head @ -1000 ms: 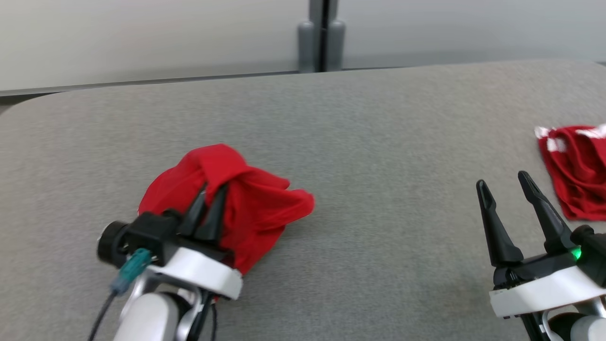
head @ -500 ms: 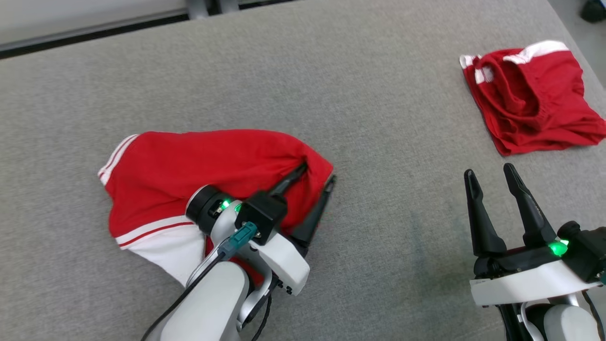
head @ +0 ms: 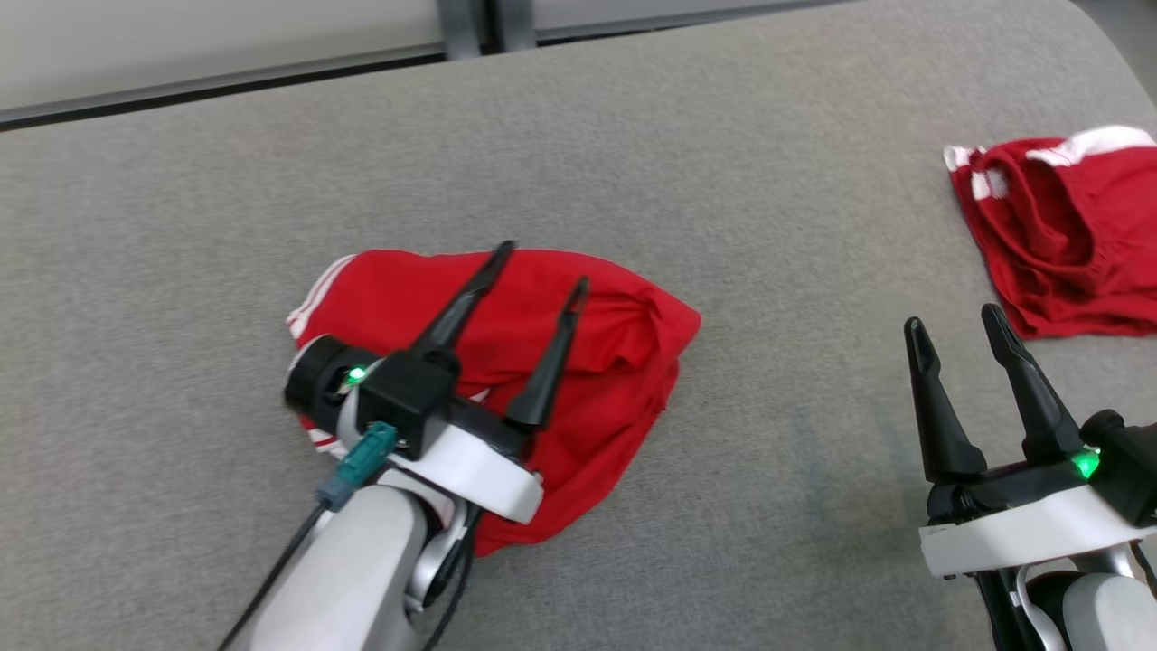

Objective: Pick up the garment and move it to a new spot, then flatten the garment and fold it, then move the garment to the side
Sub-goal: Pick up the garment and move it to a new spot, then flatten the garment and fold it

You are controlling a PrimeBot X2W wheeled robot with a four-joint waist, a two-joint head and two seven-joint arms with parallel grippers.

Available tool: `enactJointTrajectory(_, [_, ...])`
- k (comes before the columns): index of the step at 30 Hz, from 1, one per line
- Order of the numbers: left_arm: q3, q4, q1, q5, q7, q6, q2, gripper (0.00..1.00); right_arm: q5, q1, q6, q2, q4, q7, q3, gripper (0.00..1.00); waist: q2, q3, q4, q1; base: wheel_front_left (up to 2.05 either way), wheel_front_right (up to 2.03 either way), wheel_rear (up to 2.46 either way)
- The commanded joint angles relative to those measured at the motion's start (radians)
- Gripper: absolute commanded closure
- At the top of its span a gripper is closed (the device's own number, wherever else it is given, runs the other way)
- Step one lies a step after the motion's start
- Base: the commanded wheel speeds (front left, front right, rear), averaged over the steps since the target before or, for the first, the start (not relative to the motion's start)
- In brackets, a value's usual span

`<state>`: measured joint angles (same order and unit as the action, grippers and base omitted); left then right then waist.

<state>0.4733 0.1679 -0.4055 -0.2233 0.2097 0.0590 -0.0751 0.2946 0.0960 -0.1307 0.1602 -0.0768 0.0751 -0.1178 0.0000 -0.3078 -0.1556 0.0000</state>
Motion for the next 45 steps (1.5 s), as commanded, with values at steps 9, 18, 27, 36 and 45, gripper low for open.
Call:
enactJointTrajectory(9, [-0.177,-0.005,0.116,-0.085,0.006,-0.099,-0.097,0.00,-0.016,-0.040,0.000,0.024,-0.033,-0.051,0.024,0.00,0.0000,0.097,0.134,0.0000,0.00,0.00,0.00])
enactJointTrajectory(18, [-0.272,-0.036,0.250,-0.122,0.028,-0.147,-0.156,0.00,-0.024,-0.087,0.000,0.038,-0.052,-0.085,0.035,0.00,0.0000,0.162,0.172,0.0000,0.00,0.00,0.00])
enactJointTrajectory(27, [-0.262,-0.075,0.363,-0.126,0.021,-0.161,-0.172,0.00,-0.020,-0.161,0.000,0.046,-0.072,-0.117,0.051,0.00,0.0000,0.238,0.178,0.0000,0.00,0.00,0.00])
enactJointTrajectory(36, [-0.254,-0.099,0.446,-0.128,0.001,-0.182,-0.183,0.00,-0.035,-0.219,0.000,0.043,-0.086,-0.140,0.057,0.00,0.0000,0.299,0.173,0.0000,0.00,0.00,0.00])
enactJointTrajectory(45, [-0.243,-0.133,0.464,-0.131,-0.021,-0.197,-0.185,0.00,-0.037,-0.234,0.000,0.042,-0.112,-0.155,0.061,0.00,0.0000,0.301,0.170,0.0000,0.00,0.00,0.00])
